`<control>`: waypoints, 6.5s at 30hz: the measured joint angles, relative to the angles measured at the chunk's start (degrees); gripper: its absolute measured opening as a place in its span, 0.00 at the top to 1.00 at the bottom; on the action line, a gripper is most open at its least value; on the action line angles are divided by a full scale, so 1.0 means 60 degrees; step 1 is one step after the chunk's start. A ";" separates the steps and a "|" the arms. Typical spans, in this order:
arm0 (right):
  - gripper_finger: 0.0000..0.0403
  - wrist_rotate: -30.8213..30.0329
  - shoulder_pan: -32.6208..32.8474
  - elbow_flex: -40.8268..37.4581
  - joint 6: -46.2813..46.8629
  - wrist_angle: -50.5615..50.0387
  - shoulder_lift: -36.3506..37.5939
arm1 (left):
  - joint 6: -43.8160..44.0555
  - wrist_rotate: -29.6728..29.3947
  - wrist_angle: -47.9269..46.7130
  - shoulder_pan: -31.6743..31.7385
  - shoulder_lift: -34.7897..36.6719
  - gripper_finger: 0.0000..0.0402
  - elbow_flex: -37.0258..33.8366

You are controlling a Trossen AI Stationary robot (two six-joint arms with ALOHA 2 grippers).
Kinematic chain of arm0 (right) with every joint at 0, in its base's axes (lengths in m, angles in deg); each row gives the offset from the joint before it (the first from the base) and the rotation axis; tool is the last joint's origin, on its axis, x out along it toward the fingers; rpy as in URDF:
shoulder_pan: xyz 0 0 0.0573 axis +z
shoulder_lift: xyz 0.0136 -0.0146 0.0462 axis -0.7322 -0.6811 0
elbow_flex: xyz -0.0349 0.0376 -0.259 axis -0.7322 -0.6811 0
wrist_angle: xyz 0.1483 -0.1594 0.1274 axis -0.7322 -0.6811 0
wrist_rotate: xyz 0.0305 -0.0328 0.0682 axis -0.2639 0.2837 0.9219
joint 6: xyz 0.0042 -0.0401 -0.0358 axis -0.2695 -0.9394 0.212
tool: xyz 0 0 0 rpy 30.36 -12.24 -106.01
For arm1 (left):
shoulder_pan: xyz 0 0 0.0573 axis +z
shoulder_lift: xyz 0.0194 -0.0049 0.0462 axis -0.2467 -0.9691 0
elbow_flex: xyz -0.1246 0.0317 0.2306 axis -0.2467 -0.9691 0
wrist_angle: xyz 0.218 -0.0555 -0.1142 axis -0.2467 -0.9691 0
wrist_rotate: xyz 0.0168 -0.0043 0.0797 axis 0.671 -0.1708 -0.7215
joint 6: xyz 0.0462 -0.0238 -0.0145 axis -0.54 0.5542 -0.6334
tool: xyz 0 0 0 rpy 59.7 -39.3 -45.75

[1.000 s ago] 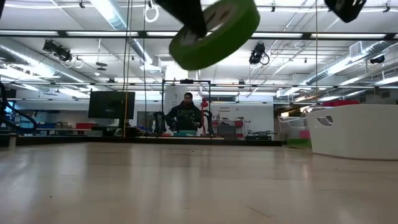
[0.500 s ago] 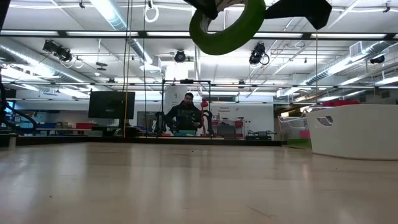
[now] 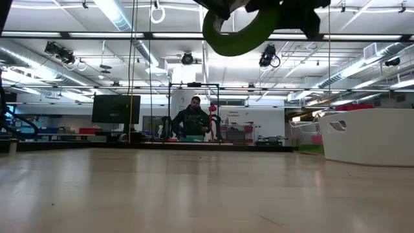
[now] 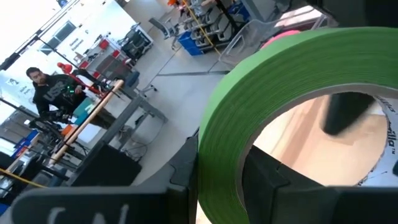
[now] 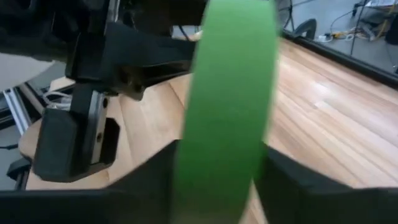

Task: Pick and place Stapler, Stapler remover, tape
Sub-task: Put the green tape into the top transparent bin, then return to Home Position

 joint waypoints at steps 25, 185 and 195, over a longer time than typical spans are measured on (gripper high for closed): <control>0.78 0.0204 -0.2677 -0.0007 0.1666 -0.6732 0.2906 | 0.0217 0.2392 -0.0047 -0.0392 0.0033 0.54 0.0022; 0.46 0.5853 -0.1485 -0.3394 -0.4357 0.3208 0.4473 | -0.2009 0.8293 0.4509 0.2032 0.1752 0.56 0.0004; 0.46 0.5792 -0.1587 -0.7837 -0.4358 0.4969 0.7391 | -0.2009 0.8811 0.4541 0.2661 0.2169 0.56 0.0005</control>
